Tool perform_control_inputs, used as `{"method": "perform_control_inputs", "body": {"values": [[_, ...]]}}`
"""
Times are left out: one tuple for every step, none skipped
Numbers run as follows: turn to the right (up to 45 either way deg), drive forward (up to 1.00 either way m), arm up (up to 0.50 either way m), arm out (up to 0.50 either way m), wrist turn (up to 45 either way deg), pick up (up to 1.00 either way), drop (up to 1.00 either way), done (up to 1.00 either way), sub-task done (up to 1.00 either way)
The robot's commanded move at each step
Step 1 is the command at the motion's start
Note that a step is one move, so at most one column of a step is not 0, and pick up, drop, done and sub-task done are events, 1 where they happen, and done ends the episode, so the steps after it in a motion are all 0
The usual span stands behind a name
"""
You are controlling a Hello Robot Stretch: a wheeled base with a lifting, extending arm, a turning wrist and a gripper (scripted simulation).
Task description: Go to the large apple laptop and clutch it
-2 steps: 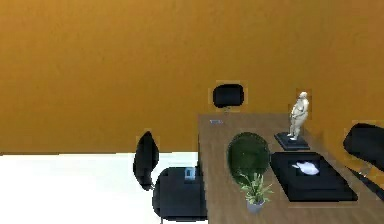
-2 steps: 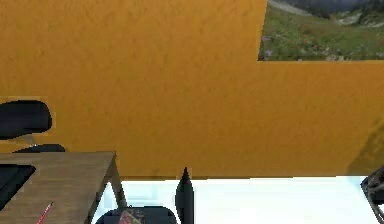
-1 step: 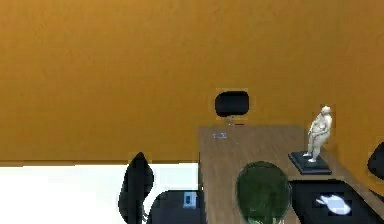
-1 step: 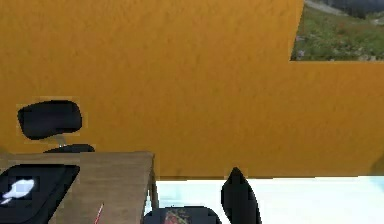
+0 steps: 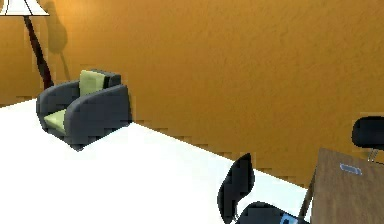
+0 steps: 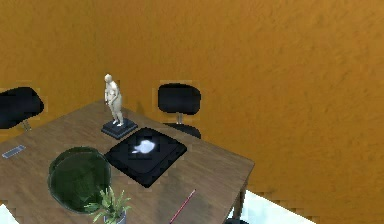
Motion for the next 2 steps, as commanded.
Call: {"method": "perform_control_inputs", "body": {"values": [[0.0, 0.00, 0.50, 0.00, 0.0, 0.00, 0.00, 0.00, 0.00], [0.0, 0.00, 0.50, 0.00, 0.0, 0.00, 0.00, 0.00, 0.00]]}}
